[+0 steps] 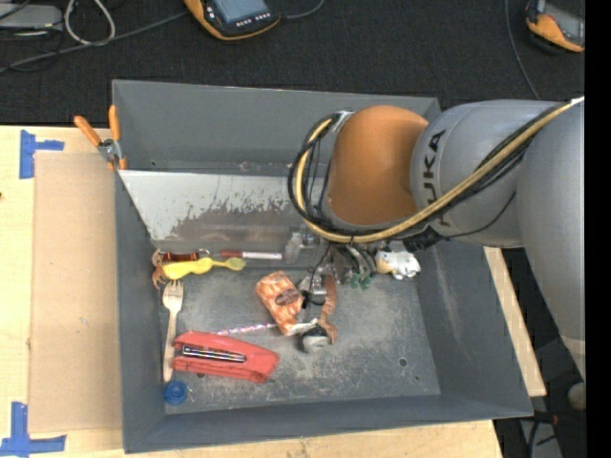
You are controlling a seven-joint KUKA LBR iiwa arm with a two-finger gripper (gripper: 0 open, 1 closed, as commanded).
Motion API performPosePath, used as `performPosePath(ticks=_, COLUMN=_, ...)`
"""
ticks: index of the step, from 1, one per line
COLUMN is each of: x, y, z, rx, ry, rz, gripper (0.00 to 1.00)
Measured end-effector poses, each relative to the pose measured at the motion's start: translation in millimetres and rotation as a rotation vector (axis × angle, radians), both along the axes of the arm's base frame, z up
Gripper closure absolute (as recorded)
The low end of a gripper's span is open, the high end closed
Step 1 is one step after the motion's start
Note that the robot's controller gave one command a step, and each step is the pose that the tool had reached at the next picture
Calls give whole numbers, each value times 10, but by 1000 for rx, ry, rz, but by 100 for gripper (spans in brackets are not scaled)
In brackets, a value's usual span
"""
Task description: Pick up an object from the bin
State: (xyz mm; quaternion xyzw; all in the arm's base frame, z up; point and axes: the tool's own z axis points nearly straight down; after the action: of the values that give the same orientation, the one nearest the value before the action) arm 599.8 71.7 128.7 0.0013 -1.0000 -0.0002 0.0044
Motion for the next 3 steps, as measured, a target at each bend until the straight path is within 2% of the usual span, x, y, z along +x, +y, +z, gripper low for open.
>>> performPosePath(ticks=1, x=19, y=-3, z=35, rx=0, ry=-7, rz=-2, gripper=0)
performPosePath(ticks=2, x=-9, y=-260, z=-377, rx=3, ry=-9, rz=-71, gripper=0)
performPosePath(ticks=3, x=-34, y=-388, z=-561, rx=5, ry=-20, rz=115, gripper=100)
